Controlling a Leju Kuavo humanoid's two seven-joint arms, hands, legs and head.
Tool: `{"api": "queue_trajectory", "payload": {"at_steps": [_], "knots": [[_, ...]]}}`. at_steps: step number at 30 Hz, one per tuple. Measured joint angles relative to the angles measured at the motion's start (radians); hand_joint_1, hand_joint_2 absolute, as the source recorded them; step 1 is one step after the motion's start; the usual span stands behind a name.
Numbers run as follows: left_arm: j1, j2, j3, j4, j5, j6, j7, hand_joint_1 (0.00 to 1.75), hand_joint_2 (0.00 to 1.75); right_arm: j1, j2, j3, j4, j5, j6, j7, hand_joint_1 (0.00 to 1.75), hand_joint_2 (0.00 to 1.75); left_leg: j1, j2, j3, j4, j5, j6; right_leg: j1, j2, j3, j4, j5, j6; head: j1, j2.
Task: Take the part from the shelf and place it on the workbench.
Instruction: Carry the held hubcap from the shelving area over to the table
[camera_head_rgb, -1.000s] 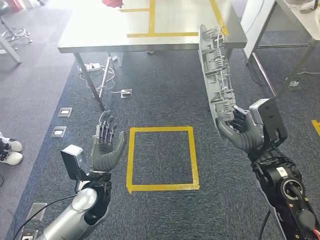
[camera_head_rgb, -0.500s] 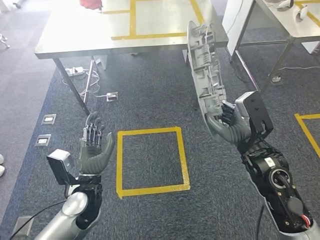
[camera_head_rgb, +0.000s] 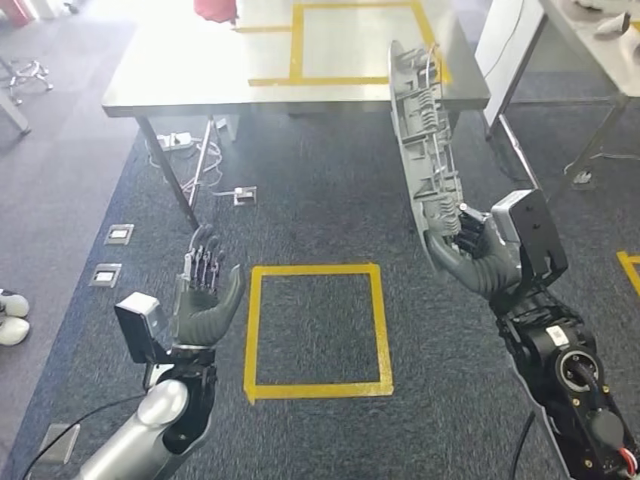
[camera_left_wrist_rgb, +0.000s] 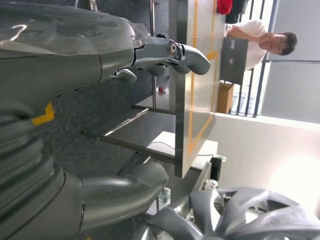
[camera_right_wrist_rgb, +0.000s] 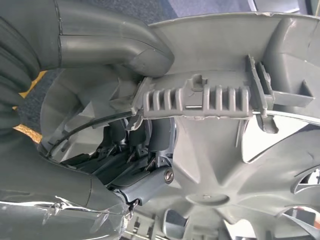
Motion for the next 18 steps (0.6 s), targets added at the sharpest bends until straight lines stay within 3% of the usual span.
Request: {"api": "queue_trajectory", "payload": {"at_steps": [2,4,7,8,9,10,12,13,15,18], "knots": [[0.001,0.001,0.000,-0.003,0.000,0.001,0.001,0.00,1.75,0.001,0.000,0.000,0.000,0.000,0.000,0.000,1.75,1.75,-0.001,0.001,-0.002,0.002,-0.003,-0.008,-0.004,0.001,0.005,-0.008,-0.001,-0.011,-0.005,0.000],[-0.002,0.002,0.000,-0.006,-0.001,0.001,0.001,0.00,1.75,0.000,0.000,0.000,0.000,0.000,-0.001,0.000,1.75,1.75,0.000,0.003,-0.025,0.053,-0.033,-0.019,-0.010,0.000,0.013,-0.014,-0.002,-0.021,-0.012,0.000],[0.000,0.002,0.000,-0.007,-0.001,0.000,0.002,0.00,1.75,0.000,0.000,0.000,0.000,0.000,-0.002,0.000,1.75,1.75,0.010,0.006,-0.135,0.252,-0.110,-0.035,-0.011,-0.003,0.016,-0.016,-0.006,-0.031,-0.027,0.000],[0.001,0.002,0.000,-0.007,0.000,0.000,0.002,0.00,1.75,0.000,0.000,0.000,0.000,0.000,-0.002,0.000,1.75,1.75,0.013,0.006,-0.165,0.296,-0.115,-0.038,-0.011,-0.003,0.017,-0.016,-0.008,-0.032,-0.030,0.000],[0.002,0.002,0.000,-0.007,0.000,-0.001,0.002,0.00,1.75,0.001,0.000,0.001,0.000,0.000,-0.002,0.000,1.75,1.75,0.016,0.007,-0.175,0.301,-0.100,-0.039,-0.011,-0.002,0.020,-0.016,-0.009,-0.033,-0.034,0.000],[0.002,0.002,0.000,-0.007,0.000,-0.001,0.002,0.00,1.75,0.001,0.000,0.002,0.000,0.000,-0.002,0.001,1.75,1.75,0.018,0.007,-0.164,0.263,-0.067,-0.039,-0.012,-0.001,0.023,-0.016,-0.012,-0.032,-0.039,0.000],[0.000,0.002,0.000,-0.007,0.000,-0.001,0.002,0.00,1.75,0.001,0.000,0.004,0.000,0.000,-0.002,0.001,1.75,1.75,0.018,0.008,-0.102,0.118,0.011,-0.034,-0.011,0.001,0.031,-0.016,-0.019,-0.026,-0.050,0.000],[-0.002,0.002,0.000,-0.007,0.000,-0.001,0.001,0.00,1.75,0.000,0.000,0.004,0.000,0.000,-0.002,0.001,1.75,1.75,0.017,0.008,-0.073,0.055,0.033,-0.030,-0.009,0.002,0.033,-0.015,-0.023,-0.021,-0.055,0.000],[-0.003,0.002,0.000,-0.007,0.000,-0.002,0.001,0.00,1.75,0.000,0.000,0.005,0.000,0.000,-0.002,0.000,1.75,1.75,0.012,0.007,-0.049,0.007,0.037,-0.021,-0.006,0.003,0.034,-0.016,-0.028,-0.011,-0.057,0.000],[-0.003,0.002,0.000,-0.007,0.000,-0.005,0.000,0.00,1.75,0.000,0.000,0.005,0.000,0.000,-0.003,0.001,1.75,1.75,0.013,0.006,-0.040,-0.002,0.033,-0.005,-0.010,0.001,0.031,-0.008,-0.042,0.006,-0.052,0.000]]}}
